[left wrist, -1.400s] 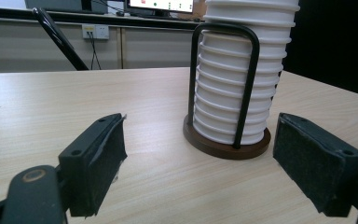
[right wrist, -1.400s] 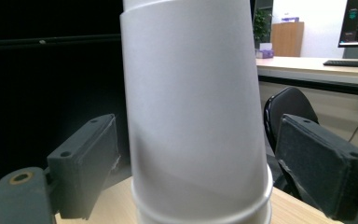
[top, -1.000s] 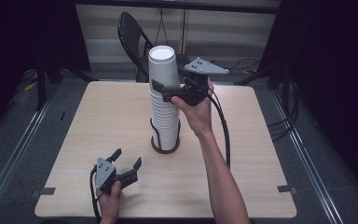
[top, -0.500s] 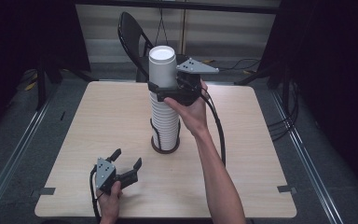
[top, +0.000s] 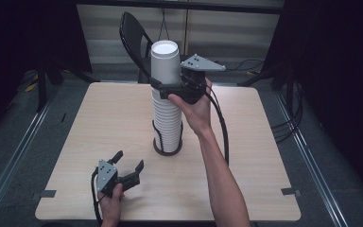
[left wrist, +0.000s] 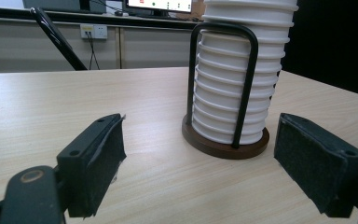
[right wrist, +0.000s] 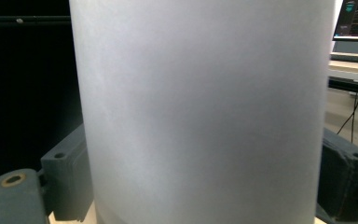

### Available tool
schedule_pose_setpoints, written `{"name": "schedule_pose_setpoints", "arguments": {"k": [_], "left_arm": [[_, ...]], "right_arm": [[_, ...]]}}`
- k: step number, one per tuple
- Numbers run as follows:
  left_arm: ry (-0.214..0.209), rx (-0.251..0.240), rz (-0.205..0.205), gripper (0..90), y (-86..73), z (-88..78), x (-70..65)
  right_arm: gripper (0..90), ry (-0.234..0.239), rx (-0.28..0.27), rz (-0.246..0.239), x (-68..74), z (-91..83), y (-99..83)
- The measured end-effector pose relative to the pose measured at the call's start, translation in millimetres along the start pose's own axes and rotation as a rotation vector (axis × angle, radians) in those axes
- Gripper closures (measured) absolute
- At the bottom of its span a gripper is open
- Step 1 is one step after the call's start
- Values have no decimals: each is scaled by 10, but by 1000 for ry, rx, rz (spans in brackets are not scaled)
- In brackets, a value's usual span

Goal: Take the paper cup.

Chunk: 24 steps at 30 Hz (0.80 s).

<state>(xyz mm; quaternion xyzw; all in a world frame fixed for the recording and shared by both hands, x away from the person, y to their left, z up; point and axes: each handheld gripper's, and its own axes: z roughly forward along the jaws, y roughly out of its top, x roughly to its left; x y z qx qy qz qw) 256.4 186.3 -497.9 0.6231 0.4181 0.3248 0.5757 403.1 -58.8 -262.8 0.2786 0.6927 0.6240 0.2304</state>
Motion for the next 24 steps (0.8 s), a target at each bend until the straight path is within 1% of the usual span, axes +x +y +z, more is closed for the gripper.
{"name": "schedule_pose_setpoints", "arguments": {"k": [4, 7, 12, 15, 20, 24], "left_arm": [[0, 0, -1, 160, 0, -1, 1], [0, 0, 0, 160, 0, 0, 1], [2, 1, 0, 160, 1, 2, 0], [4, -1, 0, 160, 1, 1, 2], [1, 0, 0, 160, 1, 2, 1], [1, 2, 1, 160, 1, 1, 1]], "right_arm": [[117, 13, -18, 11, 9, -14, 30], [117, 12, -28, 8, 12, -23, 53], [118, 19, -38, 19, -1, -26, 99], [119, 21, -47, 12, 0, -28, 139], [119, 21, -61, 18, -1, -31, 179], [120, 30, -74, 24, -6, -35, 216]]}}
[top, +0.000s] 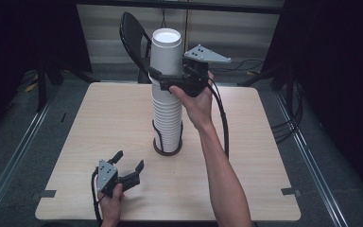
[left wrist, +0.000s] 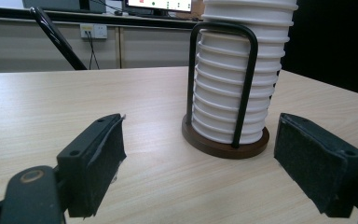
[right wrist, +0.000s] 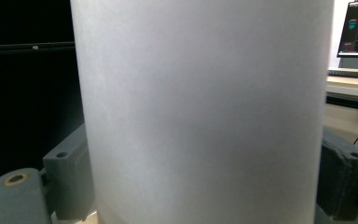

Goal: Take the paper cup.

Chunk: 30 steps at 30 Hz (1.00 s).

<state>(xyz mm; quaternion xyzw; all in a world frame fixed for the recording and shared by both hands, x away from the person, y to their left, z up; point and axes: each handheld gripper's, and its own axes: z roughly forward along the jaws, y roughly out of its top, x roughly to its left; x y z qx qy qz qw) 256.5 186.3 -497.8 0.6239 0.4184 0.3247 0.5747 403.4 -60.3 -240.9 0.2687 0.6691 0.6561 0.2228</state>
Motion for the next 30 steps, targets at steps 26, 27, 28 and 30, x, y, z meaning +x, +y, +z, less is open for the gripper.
{"name": "schedule_pose_setpoints", "arguments": {"k": [26, 27, 28, 30], "left_arm": [[-1, -2, -1, 160, -1, -1, -2], [0, -1, 0, 160, -1, -1, -3], [0, -1, 0, 161, -1, -1, -3], [1, -2, -1, 162, -1, -1, -3]], "right_arm": [[133, -4, -101, 34, -33, -139, 286], [133, -5, -102, 44, -43, -155, 285], [133, -5, -102, 44, -43, -155, 285], [134, -15, -115, 52, -75, -192, 289]]}}
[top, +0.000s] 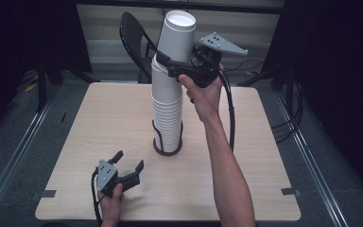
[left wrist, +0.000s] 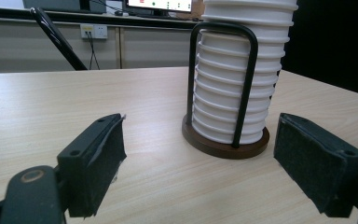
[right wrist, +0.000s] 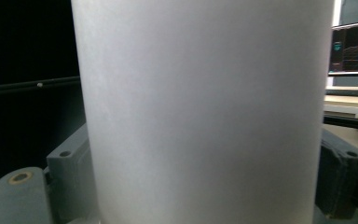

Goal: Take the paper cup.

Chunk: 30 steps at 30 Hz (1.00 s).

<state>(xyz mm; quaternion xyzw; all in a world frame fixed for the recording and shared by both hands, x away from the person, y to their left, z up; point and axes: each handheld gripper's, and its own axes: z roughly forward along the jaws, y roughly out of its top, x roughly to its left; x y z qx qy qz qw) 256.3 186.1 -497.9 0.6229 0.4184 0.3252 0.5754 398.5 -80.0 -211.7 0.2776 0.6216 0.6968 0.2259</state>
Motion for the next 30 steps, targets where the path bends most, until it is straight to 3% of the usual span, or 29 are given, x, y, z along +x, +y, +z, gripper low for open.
{"name": "schedule_pose_setpoints", "arguments": {"k": [10, 19, 30], "left_arm": [[2, 2, 1, 160, 1, 2, -1], [4, 7, -2, 165, 3, 8, 0], [15, 11, -18, 189, 6, 12, 11]], "right_arm": [[138, -49, -14, 33, -106, -200, 43], [139, -102, -13, 34, -216, -459, 30], [141, -138, 19, 58, -291, -718, -133]]}}
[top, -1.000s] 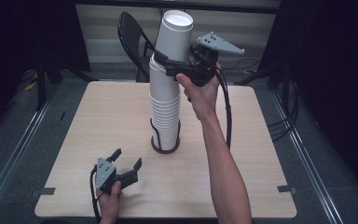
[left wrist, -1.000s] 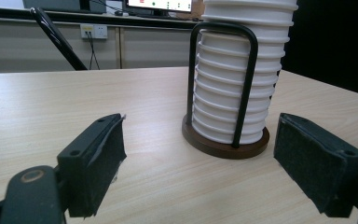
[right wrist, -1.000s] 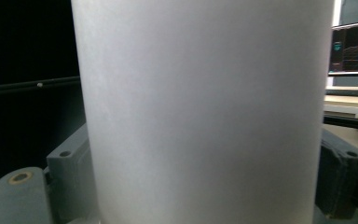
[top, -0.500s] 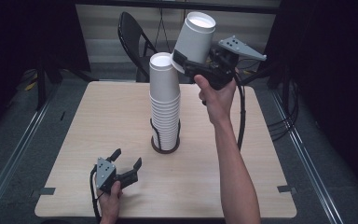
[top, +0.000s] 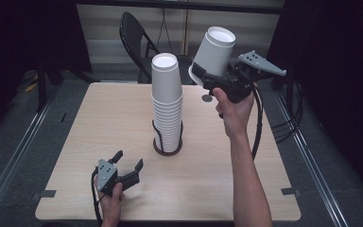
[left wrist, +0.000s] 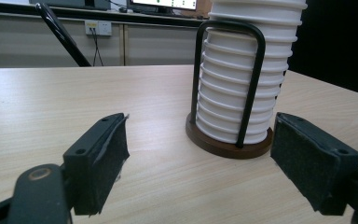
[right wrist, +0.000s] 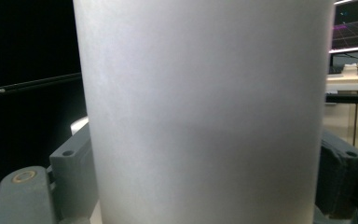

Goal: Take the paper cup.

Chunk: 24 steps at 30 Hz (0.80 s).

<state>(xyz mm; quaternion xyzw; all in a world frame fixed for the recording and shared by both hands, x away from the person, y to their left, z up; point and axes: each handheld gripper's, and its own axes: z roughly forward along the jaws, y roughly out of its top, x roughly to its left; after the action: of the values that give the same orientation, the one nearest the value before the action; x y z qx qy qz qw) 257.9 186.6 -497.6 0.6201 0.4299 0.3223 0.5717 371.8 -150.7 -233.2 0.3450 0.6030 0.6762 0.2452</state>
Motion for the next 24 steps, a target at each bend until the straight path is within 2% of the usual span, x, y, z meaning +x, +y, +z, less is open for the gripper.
{"name": "schedule_pose_setpoints", "arguments": {"k": [5, 13, 15, 17, 20, 21, 24], "left_arm": [[-10, -3, 18, 194, -1, -5, -4], [-34, -8, 13, 199, 6, -2, -2], [-56, -10, 24, 196, 21, -4, -9], [-51, 1, 34, 194, 47, 3, -33], [-70, -1, 34, 194, 76, 14, -54], [-85, 2, 35, 194, 97, 23, -78], [-119, 17, 33, 193, 121, 47, -132]], "right_arm": [[142, -18, 30, 4, -44, -98, -139], [142, -23, 83, 39, -88, -221, -434], [142, -29, 91, 48, -87, -249, -513], [142, -27, 98, 61, -89, -278, -598], [142, -26, 102, 81, -89, -300, -667], [143, -24, 112, 93, -83, -327, -772], [143, -26, 125, 106, -69, -354, -869]]}}
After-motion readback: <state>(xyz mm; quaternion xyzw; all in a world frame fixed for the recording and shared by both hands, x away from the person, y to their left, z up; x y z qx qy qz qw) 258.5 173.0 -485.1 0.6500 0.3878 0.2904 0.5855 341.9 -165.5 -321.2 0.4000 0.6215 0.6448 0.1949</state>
